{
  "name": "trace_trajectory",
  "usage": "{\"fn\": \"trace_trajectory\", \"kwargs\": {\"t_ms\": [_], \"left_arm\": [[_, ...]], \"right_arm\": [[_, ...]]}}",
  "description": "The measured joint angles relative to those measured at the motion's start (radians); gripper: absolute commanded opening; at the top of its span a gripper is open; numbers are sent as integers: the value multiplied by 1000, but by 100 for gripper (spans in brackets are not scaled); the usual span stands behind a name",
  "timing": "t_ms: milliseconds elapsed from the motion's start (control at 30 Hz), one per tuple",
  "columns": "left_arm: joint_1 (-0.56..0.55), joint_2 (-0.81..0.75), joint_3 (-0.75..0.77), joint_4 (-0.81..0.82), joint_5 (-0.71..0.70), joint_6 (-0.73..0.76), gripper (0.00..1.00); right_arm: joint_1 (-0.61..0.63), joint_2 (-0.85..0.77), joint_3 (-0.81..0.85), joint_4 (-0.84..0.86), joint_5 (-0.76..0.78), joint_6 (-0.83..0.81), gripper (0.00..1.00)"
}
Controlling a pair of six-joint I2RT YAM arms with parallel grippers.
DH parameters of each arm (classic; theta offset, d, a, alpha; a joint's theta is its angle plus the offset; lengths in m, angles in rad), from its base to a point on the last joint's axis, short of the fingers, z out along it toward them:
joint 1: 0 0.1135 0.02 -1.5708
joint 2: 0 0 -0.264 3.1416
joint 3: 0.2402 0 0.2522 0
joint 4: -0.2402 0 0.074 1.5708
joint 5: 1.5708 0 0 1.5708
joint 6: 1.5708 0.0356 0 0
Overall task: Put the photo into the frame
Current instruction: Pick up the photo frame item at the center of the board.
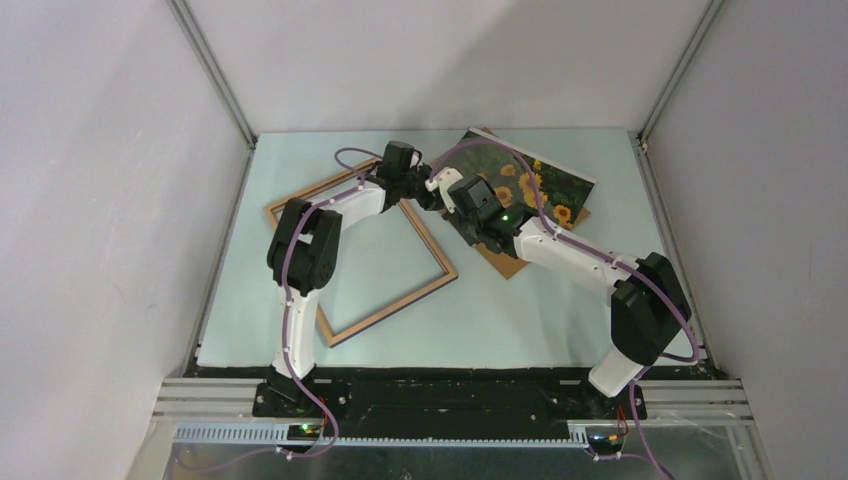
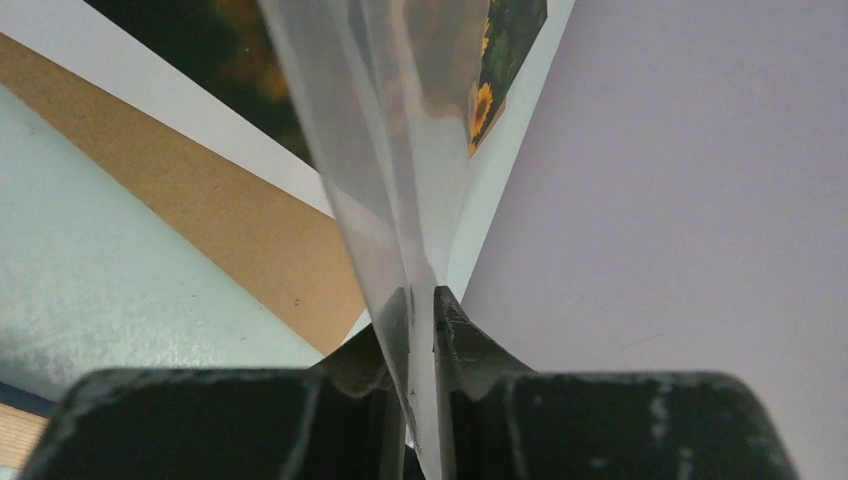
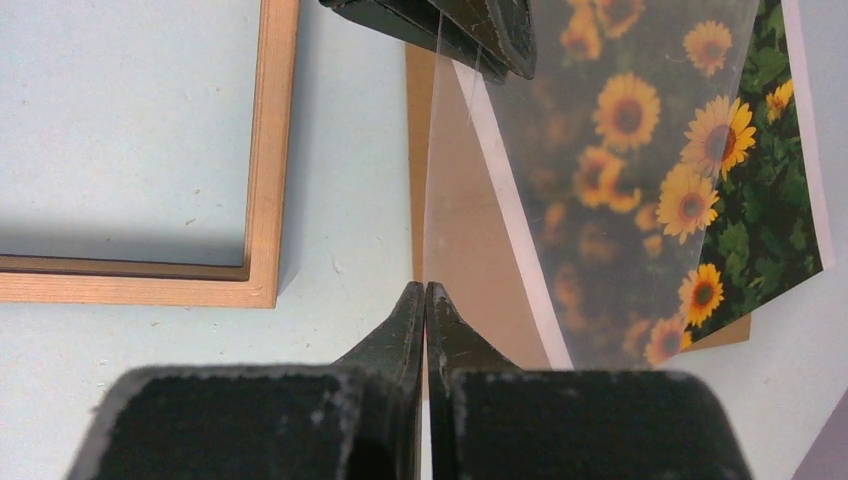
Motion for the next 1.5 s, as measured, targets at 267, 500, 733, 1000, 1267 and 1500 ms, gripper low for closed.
{"fn": "trace_trajectory", "kwargs": {"t_ms": [267, 500, 733, 1000, 1267, 1500], "left_arm": [[0, -1, -7, 9, 0, -3, 0], [12, -43, -68, 8, -4, 42, 0], [55, -135, -81, -53, 32, 228, 0], [172, -336, -219, -129, 147, 489, 0], [338, -570, -422, -219, 220, 713, 0], [555, -663, -521, -358, 226, 864, 0]], "right_arm": [[12, 0, 0, -5, 5, 16, 44], [18, -21, 2, -27, -33, 43, 87], [12, -133, 6, -43, -40, 48, 89], [-58, -183, 11, -42, -69, 78, 88], [-101, -176, 11, -28, -104, 101, 87], [-105, -129, 11, 45, -144, 103, 86]]}}
